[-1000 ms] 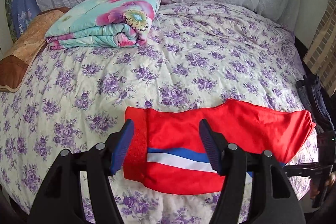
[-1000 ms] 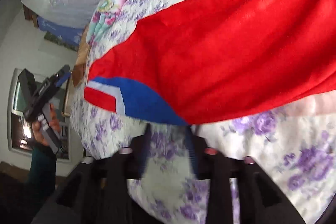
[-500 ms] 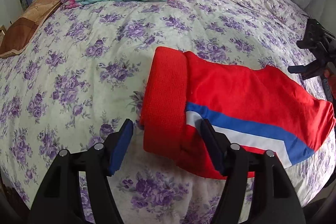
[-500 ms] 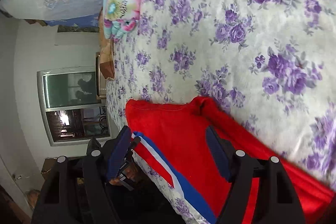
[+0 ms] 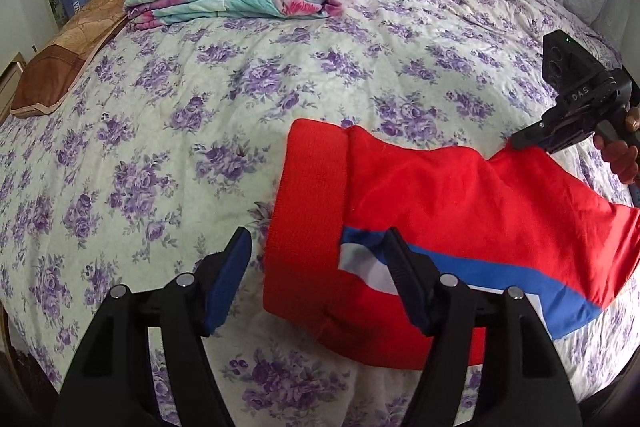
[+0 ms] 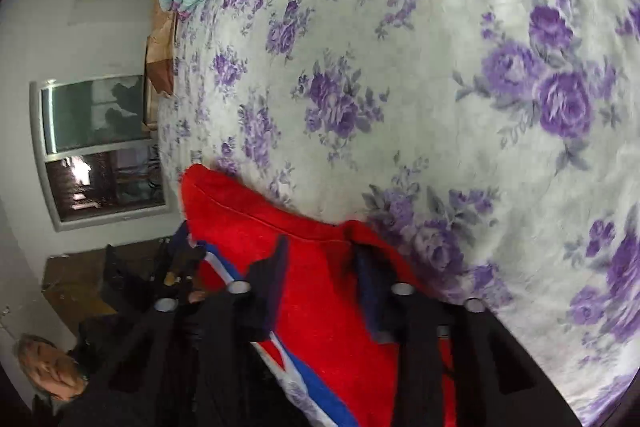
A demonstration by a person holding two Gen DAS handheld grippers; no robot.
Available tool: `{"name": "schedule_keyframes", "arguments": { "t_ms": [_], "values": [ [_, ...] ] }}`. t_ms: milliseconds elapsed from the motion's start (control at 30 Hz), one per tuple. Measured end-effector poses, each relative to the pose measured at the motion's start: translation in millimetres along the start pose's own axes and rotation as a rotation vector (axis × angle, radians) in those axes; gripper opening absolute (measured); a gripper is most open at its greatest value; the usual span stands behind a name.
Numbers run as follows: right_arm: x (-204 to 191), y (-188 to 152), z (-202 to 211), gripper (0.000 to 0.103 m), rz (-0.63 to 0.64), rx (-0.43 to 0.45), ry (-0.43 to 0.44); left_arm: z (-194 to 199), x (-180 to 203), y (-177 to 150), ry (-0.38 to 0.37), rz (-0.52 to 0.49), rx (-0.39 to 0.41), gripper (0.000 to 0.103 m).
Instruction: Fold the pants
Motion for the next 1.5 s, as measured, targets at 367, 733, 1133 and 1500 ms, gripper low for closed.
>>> {"name": "schedule_keyframes", "arguments": {
  "t_ms": [367, 733, 1133, 1500],
  "values": [
    [26, 26, 9, 0.009, -0.019, 0.085, -0.025, -28, 11, 0, 0.043, -0.081, -0.04, 0.07],
    [26, 11, 63, 0.067, -0.017, 0.221, -0.036, 24, 6, 34, 0.003, -0.133, 0.078, 0.069],
    [48, -141, 79, 0.067, -0.132, 0.315, 0.059, -74, 32, 73, 0.044, -0.262, 0.074, 0.064],
    [182, -319, 226, 0.048, -0.531, 0.841, -0.389, -14, 40, 78, -0.033, -0.296, 0.143, 0.067]
  ]
}}
Point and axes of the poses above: each gripper's, at about its wrist camera, not at the fingertips, and z roughly against the way its jaws point, x to its right, y to its top, the point moved 7 cm from there along -z, roughly the way its jaws point, and after that the axes turned 1 degree about x, right-handed, at the moved point
